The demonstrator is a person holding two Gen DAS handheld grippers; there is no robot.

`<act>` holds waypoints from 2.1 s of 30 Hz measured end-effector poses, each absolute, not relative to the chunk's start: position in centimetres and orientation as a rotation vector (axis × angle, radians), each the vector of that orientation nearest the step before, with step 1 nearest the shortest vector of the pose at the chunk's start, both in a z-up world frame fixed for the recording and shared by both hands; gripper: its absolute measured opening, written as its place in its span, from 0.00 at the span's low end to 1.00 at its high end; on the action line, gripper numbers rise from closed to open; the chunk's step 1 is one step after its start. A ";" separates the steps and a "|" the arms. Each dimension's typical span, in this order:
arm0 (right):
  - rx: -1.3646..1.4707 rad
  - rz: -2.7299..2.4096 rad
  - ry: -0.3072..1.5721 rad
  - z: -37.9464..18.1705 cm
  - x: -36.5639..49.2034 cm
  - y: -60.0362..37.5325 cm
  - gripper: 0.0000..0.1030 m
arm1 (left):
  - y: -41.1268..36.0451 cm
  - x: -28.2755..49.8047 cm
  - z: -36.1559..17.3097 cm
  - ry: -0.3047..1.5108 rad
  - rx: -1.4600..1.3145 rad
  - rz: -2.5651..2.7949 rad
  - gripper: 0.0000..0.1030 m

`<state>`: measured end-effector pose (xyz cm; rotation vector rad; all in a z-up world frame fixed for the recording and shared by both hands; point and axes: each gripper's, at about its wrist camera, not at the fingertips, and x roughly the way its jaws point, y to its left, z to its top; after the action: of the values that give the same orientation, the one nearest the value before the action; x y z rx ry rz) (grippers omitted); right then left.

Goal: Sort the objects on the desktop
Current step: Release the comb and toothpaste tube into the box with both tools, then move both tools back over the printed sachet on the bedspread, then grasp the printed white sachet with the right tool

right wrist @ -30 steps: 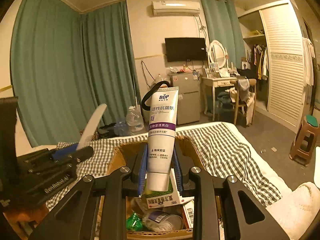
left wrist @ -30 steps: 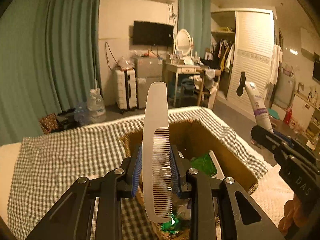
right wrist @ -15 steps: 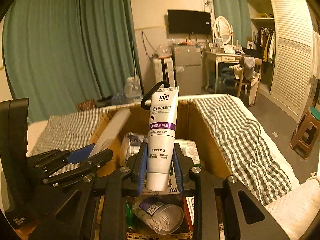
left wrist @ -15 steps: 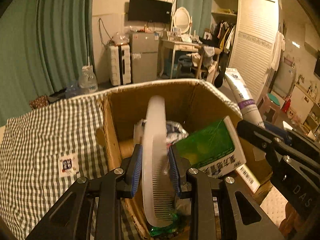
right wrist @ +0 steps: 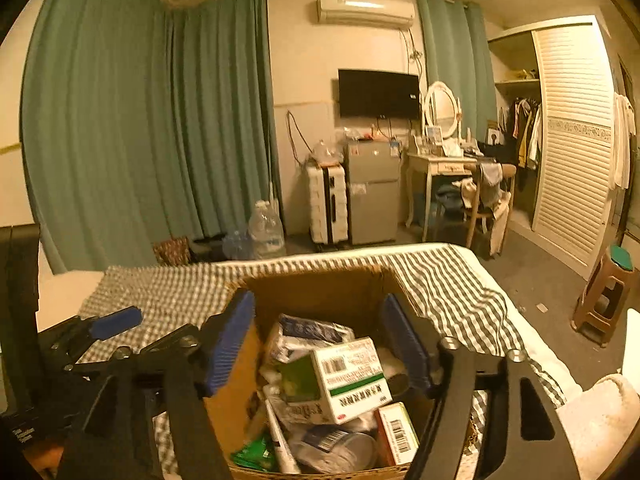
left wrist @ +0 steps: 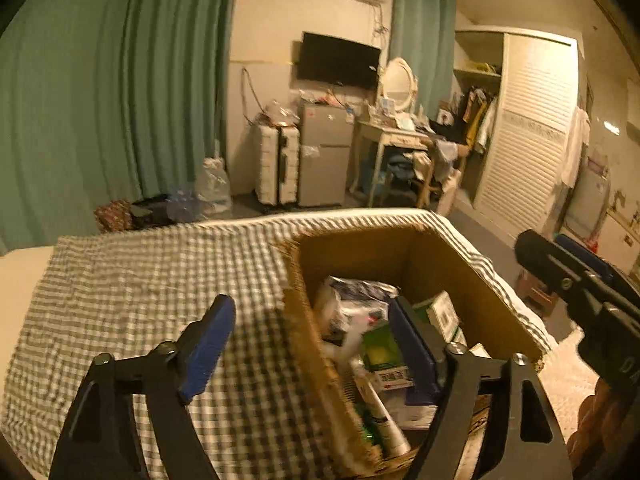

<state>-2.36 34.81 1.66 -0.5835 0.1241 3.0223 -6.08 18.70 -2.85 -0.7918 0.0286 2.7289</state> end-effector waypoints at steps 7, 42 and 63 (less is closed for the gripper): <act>-0.462 3.107 0.180 4.3 -1.2 32.9 0.87 | 15.0 -3.8 0.3 0.059 -0.685 2.863 0.95; -0.629 3.303 0.015 0.7 -5.5 18.4 1.00 | -2.4 -5.5 -1.9 0.106 -0.861 3.136 1.00; -1.223 3.095 -0.065 -17.4 -21.8 13.2 1.00 | -6.5 -16.2 -15.4 -0.089 -1.244 3.002 1.00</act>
<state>-21.80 13.24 -17.37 -1.2228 -0.0653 3.0946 -16.19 -6.47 -15.38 -1.2443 -0.0891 3.0022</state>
